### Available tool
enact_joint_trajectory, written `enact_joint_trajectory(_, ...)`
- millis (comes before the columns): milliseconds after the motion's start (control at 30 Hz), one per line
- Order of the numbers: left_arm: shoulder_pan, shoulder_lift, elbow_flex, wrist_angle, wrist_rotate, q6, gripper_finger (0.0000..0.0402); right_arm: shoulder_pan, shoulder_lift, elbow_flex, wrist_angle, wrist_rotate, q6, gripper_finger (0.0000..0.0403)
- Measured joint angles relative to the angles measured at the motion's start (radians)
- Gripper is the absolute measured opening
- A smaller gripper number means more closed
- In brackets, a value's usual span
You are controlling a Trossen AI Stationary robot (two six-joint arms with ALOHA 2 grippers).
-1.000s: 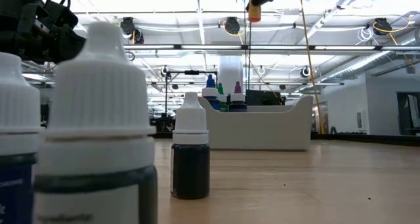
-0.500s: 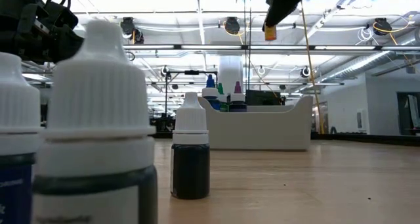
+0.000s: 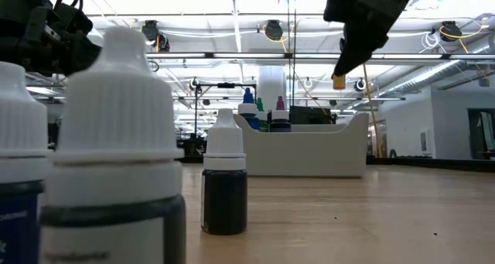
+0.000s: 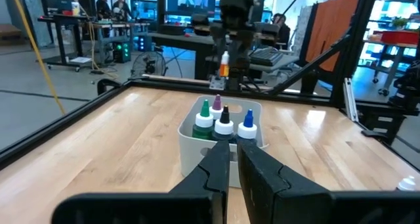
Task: Pick & Place food coloring
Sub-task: Put the orange food coloring bottle into the bin
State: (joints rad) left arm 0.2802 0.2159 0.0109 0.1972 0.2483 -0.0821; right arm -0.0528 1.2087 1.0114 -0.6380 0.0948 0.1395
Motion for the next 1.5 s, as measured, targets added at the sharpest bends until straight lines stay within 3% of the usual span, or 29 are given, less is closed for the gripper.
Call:
enact_joint_trajectory(267,0.0,0.0,0.0,0.001,-0.022,0.002,0.0037,-0.054,0.037,-0.035,0.124,-0.021,-0.023,0.0065)
enact_joint_trajectory(667,0.0,0.0,0.0,-0.017,-0.023,0.02,0.0037,-0.042,0.161,-0.132,0.29,-0.026,0.032,0.0065)
enact_joint_trajectory(1000,0.0,0.0,0.0,-0.021,-0.031,0.021,0.0037,-0.037,0.263,-0.135,0.314,-0.021,0.032,0.0065)
enact_joint_trajectory(1500,0.0,0.0,0.0,-0.022,-0.033,0.027,0.0037,-0.031,0.292,-0.135,0.309,-0.02,0.051,0.0069)
